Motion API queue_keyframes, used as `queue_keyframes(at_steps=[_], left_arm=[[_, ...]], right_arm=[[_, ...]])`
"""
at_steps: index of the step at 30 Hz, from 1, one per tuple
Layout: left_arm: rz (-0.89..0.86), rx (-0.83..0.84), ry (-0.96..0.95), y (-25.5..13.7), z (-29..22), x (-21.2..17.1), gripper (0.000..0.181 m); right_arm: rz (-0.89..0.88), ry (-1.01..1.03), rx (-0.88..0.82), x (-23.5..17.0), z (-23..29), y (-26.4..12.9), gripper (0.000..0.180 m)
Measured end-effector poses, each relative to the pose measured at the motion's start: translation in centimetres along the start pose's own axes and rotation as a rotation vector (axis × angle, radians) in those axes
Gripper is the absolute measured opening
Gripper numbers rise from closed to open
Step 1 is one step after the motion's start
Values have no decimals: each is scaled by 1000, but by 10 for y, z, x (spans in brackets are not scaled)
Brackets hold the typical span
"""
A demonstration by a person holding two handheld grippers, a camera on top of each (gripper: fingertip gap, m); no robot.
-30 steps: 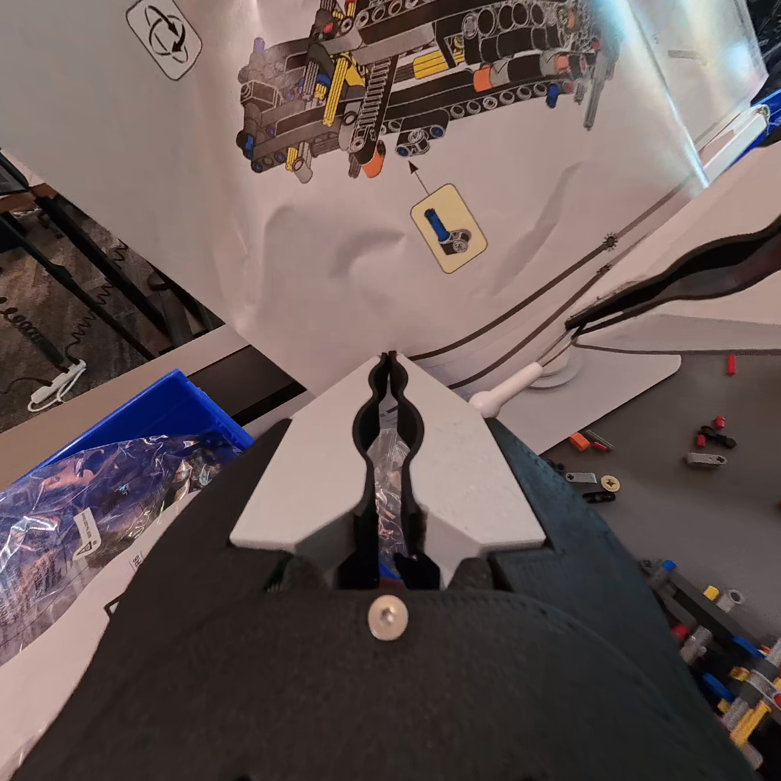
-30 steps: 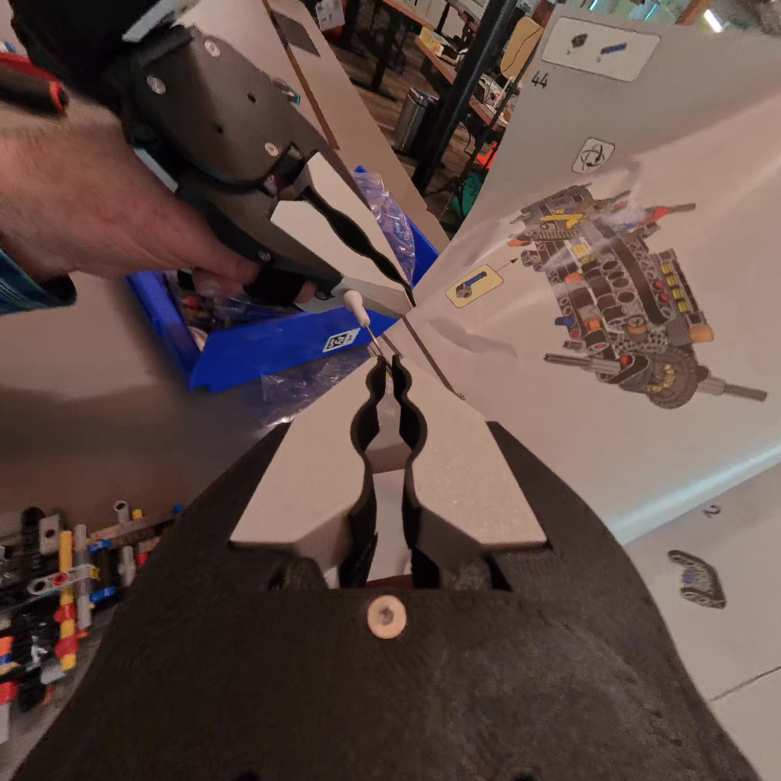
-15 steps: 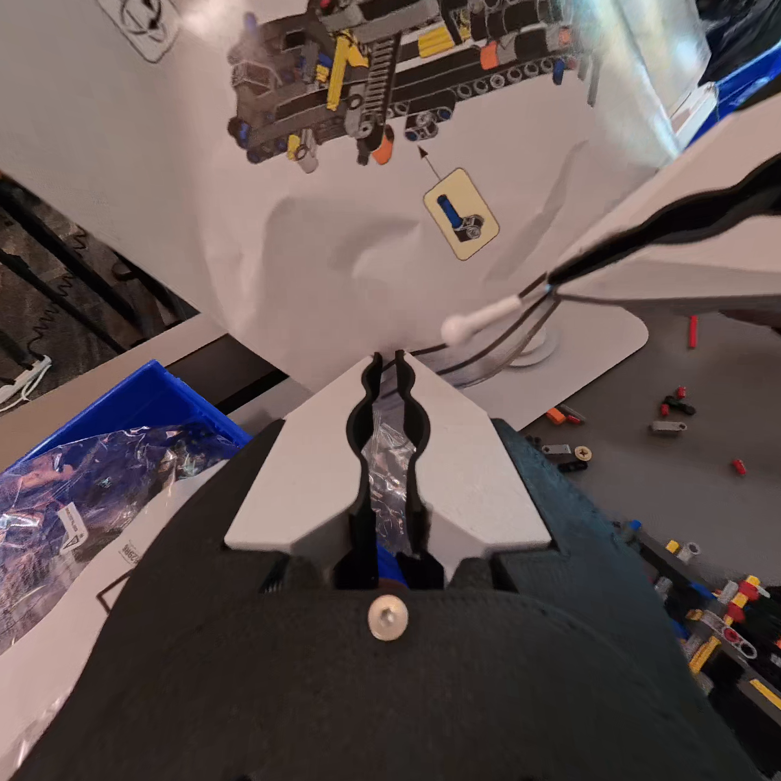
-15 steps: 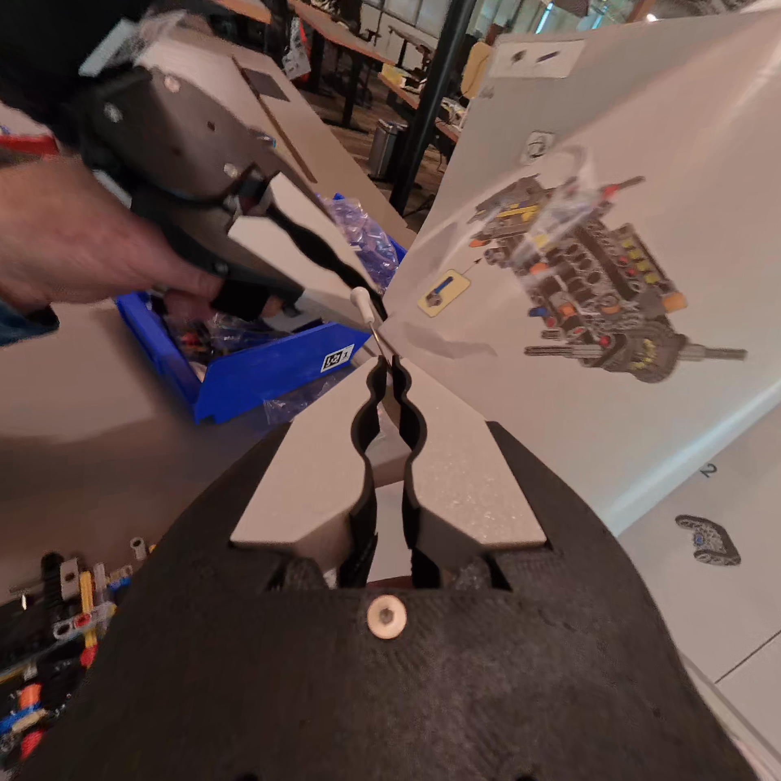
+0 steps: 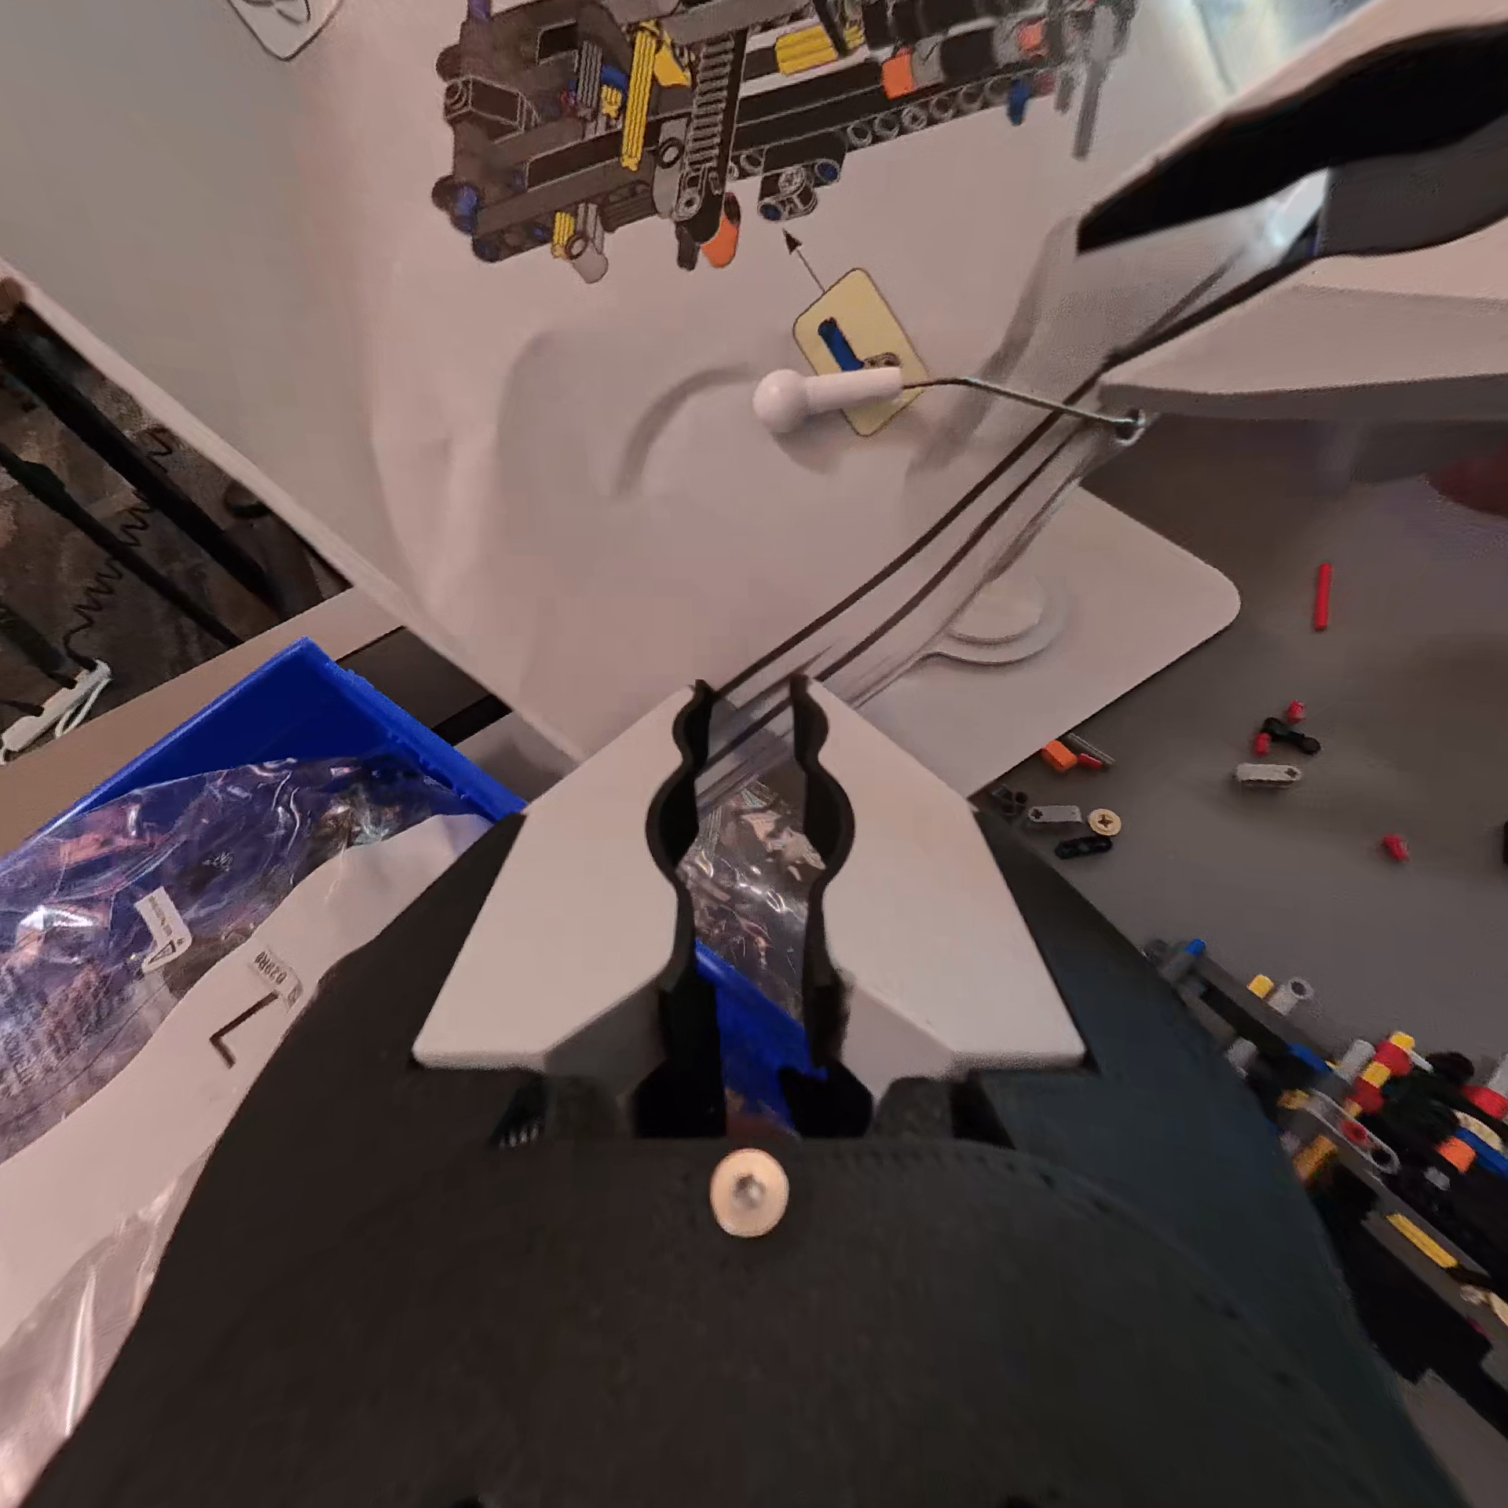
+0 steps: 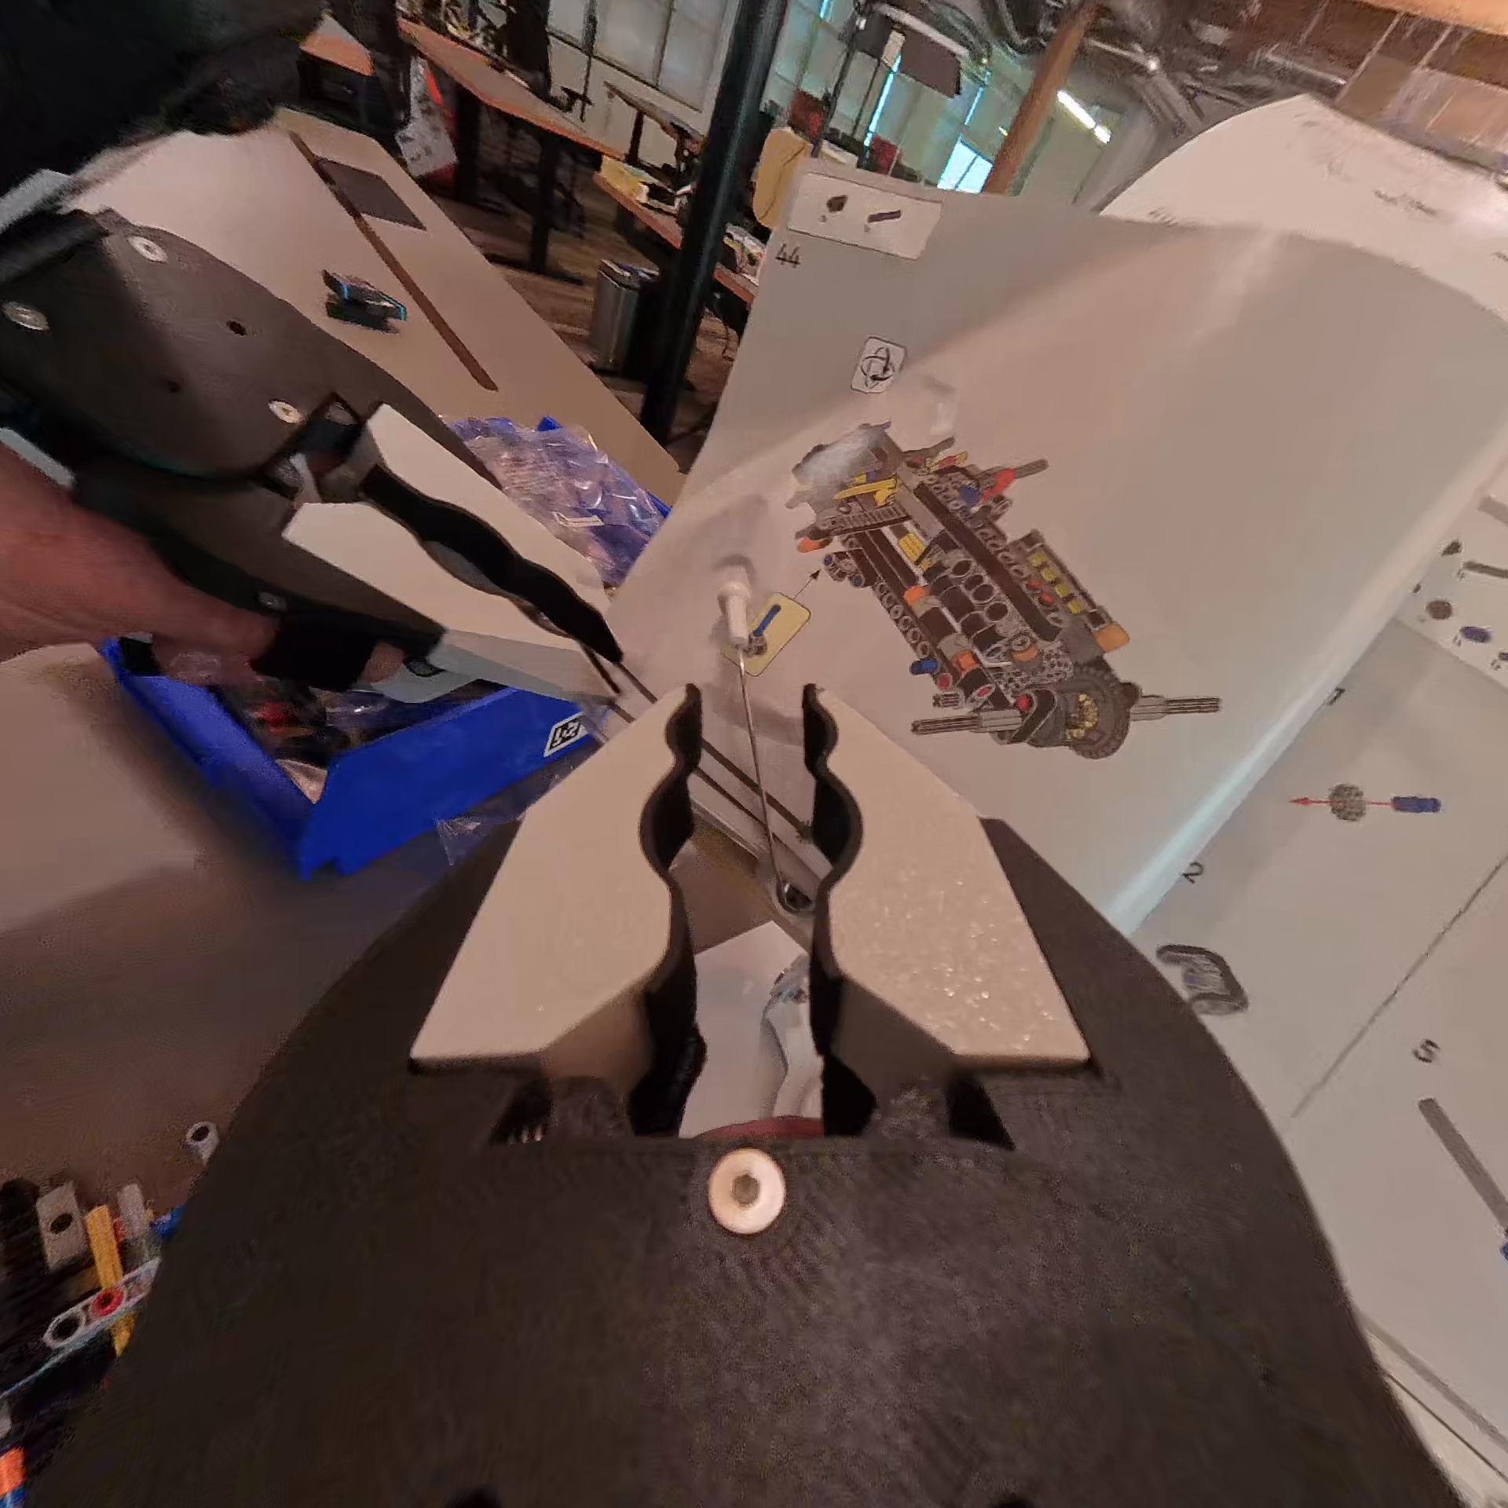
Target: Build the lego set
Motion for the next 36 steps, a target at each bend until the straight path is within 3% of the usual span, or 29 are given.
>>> queue_keyframes(at_steps=[5,10,16,23,30,36], left_arm=[[12,32,48,-30,-10,-10,33],[32,19,118,-58,-31,-27,49],[119,-126,234,-59,-69,-64,54],[256,-307,346,-31,-105,-94,52],[333,-396,353,-4,-115,-100,40],[345,-461,320,2,-122,-106,23]], right_arm=[[39,-100,52,2,7,-32,32],[147,-147,211,-19,24,-63,35],[309,-85,432,-58,57,-98,43],[421,-112,680,-94,146,-146,43],[444,-273,682,-107,217,-157,36],[504,-322,642,-127,233,-144,20]])
Point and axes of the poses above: each gripper's, where its closed fingertips meet, y out along the fingers, x out of its top, z = x × y across the jaws, the point moved 9 cm from there along -y, back along the fingers, and after that the axes turned 10 degrees about z, right-handed, at the moved point
